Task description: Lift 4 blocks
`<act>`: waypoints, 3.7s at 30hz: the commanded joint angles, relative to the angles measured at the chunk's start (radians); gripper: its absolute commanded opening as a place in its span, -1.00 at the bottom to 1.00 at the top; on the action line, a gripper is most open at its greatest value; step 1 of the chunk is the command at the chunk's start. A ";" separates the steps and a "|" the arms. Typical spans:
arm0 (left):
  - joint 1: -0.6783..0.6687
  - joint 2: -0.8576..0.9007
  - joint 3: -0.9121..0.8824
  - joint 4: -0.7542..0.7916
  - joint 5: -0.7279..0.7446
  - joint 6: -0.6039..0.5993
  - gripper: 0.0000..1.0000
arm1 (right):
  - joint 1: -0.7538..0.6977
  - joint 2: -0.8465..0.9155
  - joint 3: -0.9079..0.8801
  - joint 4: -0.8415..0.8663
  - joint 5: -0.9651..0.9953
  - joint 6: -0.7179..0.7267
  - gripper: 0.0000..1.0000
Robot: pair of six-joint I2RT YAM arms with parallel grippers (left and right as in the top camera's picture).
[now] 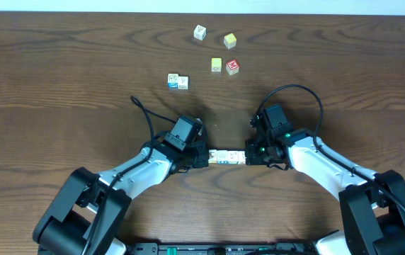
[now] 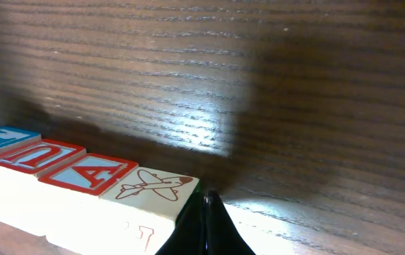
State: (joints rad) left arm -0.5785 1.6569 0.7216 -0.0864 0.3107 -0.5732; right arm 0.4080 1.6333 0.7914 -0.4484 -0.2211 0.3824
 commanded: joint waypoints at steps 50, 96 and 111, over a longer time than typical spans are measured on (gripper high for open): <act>-0.017 0.011 0.018 0.021 0.091 -0.008 -0.86 | 0.119 -0.011 -0.002 0.146 -0.129 0.051 -0.98; -0.041 -0.075 0.076 0.011 0.101 -0.016 -0.86 | 0.130 -0.072 -0.002 0.140 -0.126 0.051 -0.97; -0.041 -0.144 0.083 -0.018 0.097 -0.016 -0.86 | 0.130 -0.072 0.005 0.140 -0.154 0.055 -0.97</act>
State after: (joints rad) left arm -0.5735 1.5364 0.7330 -0.1436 0.2440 -0.5800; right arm 0.4774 1.5787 0.7746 -0.3355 -0.1272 0.4179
